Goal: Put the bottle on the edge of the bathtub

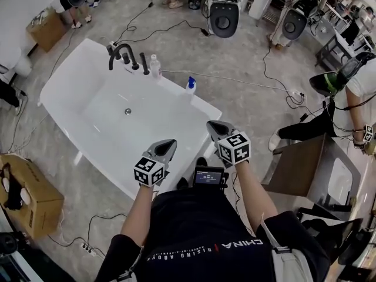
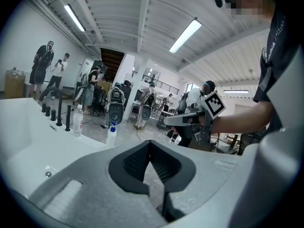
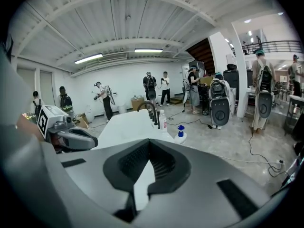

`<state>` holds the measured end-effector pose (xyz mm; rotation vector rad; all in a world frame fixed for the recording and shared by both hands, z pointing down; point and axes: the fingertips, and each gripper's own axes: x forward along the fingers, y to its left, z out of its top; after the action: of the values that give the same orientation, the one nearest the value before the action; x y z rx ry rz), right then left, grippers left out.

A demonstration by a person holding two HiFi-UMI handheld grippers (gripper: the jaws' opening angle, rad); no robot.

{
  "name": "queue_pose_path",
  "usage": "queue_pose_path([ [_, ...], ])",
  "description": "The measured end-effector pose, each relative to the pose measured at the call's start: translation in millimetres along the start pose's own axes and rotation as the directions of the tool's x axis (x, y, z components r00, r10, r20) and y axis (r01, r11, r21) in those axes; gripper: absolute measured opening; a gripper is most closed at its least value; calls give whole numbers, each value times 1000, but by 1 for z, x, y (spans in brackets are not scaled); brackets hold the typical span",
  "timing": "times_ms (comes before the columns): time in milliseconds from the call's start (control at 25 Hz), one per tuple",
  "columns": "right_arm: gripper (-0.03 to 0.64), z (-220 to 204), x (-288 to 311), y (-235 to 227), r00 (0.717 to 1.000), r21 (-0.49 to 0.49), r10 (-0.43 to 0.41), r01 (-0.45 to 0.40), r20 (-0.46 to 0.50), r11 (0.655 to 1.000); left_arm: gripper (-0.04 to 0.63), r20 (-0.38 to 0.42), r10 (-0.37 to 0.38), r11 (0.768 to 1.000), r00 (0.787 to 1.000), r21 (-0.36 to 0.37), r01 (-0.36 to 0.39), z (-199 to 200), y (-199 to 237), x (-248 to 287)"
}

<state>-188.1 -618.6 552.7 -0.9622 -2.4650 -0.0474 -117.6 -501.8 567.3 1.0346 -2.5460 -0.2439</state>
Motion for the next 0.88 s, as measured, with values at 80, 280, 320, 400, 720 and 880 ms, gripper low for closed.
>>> queue_pose_path([
  [80,12,-4,-4,2,1000,12,0,0,-3,1000,9,15,-11,1000,1000,-4,11,3,-3,2],
  [280,12,-11,-9,0,1000,12,-17,17,-13,1000,8,30,-19,1000,999,11,19,8,-8,11],
  [320,12,-13,-10,0,1000,8,-22,22,-14,1000,8,28,-21,1000,999,16,21,8,-10,12],
  [400,12,-14,-12,-1,999,9,-29,29,-13,1000,8,24,-25,999,999,25,24,9,-12,15],
  [720,12,-12,-12,-3,999,22,-34,34,-5,999,9,4,-31,999,1000,41,31,7,-14,21],
  [880,12,-13,-13,-4,999,28,-33,33,-9,999,9,5,-35,998,999,45,35,8,-14,23],
])
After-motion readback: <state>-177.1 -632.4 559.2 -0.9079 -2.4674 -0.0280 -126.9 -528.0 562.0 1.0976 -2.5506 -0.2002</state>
